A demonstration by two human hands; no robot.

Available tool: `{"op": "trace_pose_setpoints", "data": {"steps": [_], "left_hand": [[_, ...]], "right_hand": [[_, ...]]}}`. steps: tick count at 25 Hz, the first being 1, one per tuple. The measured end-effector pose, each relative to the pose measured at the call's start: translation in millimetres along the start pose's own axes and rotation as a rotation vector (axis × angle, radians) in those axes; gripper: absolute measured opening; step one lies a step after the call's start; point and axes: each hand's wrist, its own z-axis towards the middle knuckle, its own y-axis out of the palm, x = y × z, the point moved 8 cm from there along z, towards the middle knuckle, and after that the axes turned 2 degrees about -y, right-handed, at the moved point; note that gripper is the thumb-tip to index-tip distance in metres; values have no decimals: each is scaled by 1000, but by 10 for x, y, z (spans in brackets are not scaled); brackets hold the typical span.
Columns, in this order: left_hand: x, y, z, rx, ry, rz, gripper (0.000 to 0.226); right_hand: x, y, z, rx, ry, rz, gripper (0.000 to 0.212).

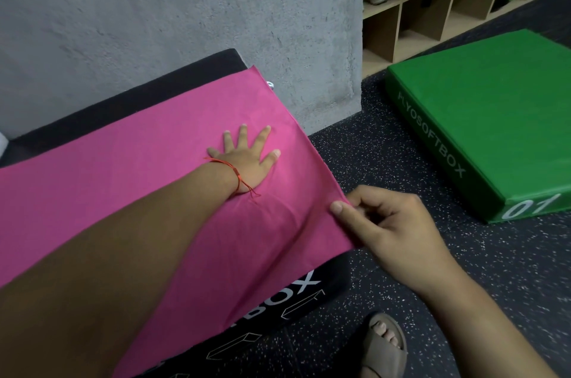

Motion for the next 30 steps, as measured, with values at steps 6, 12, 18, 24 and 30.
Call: {"op": "trace_pose_setpoints", "data": {"steps": [6,12,18,24,30], "left_hand": [[1,-4,13,4,0,3,68],[-4,5,12,-3,-2,-1,69],[-1,3,6,-5,0,11,69],[-6,6,19,6,0,12,70],[-9,11,26,2,-6,33,70]], "right_hand": [[30,-172,-4,141,93,164,33],[460,-213,11,73,332,-68,14],[372,-280,37,179,290,178,20],[421,-374,10,215,314,-108,11],[313,-93,129,169,177,-343,14]]}}
